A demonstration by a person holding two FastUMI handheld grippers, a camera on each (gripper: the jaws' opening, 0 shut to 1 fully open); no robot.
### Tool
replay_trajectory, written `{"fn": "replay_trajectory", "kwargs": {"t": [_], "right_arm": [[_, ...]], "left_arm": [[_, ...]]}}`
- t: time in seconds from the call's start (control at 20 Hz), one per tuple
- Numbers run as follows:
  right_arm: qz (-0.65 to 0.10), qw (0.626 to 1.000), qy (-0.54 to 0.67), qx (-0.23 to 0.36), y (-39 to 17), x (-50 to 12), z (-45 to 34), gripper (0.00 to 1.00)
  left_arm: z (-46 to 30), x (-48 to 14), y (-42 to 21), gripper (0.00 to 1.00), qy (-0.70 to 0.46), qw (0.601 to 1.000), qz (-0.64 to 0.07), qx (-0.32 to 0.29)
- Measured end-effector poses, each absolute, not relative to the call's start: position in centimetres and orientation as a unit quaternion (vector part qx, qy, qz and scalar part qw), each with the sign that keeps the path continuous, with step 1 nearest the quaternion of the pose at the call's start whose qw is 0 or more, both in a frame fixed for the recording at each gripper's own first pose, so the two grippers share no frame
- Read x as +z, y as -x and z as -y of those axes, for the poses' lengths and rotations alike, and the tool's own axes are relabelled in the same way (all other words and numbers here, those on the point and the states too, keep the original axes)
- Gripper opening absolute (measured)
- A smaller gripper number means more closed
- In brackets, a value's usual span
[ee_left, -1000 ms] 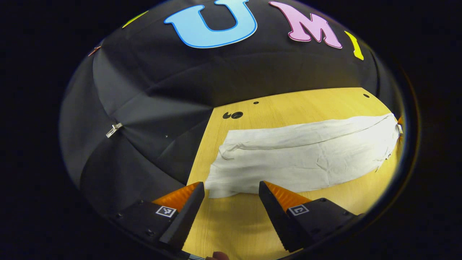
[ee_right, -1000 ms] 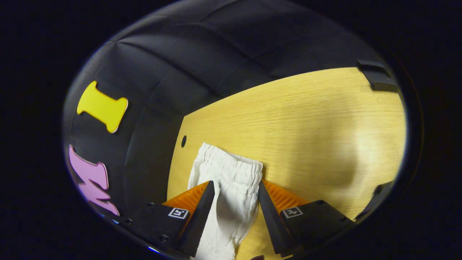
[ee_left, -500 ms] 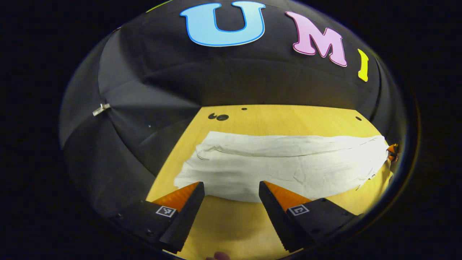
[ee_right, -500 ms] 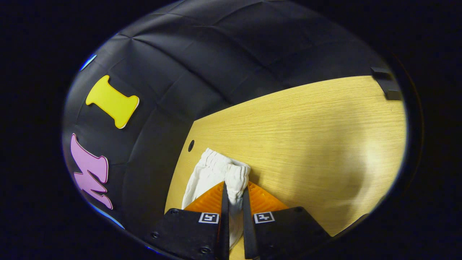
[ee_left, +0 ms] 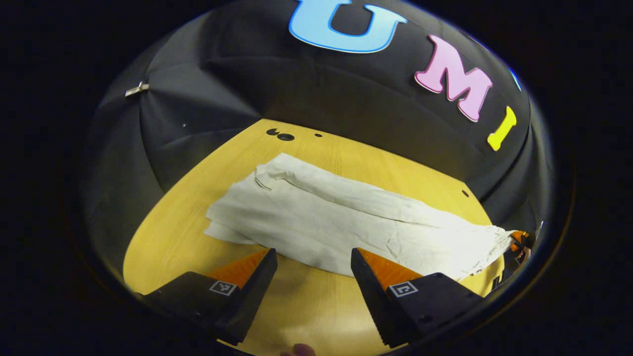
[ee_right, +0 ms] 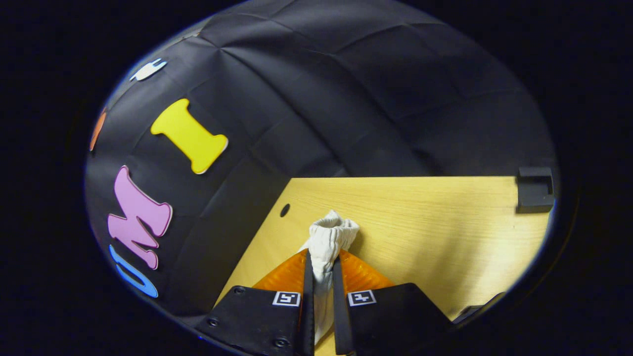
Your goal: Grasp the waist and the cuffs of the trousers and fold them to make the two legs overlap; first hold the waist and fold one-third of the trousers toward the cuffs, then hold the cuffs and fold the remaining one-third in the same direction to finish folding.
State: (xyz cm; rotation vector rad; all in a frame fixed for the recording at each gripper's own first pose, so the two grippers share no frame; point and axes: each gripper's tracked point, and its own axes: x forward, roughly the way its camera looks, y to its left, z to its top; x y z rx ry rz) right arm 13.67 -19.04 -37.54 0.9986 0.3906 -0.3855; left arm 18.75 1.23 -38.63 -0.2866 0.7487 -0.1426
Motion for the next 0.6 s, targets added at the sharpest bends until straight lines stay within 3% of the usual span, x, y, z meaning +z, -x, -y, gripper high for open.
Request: {"fn": "replay_trajectory", "kwargs": {"t": [0.25, 0.6], "right_arm": [[-0.128, 0.843, -0.514, -0.091, -19.4, -27.8, 9.3, 0.20], [-0.169, 0.832, -0.528, 0.020, -20.8, -25.3, -6.6, 0.20]], "left_arm": [[-2.8, -40.4, -19.3, 0.96, 0.225, 0.899, -0.374, -0.042], [-4.7, -41.3, -21.2, 0.96, 0.335, 0.869, -0.365, -0.004]]}}
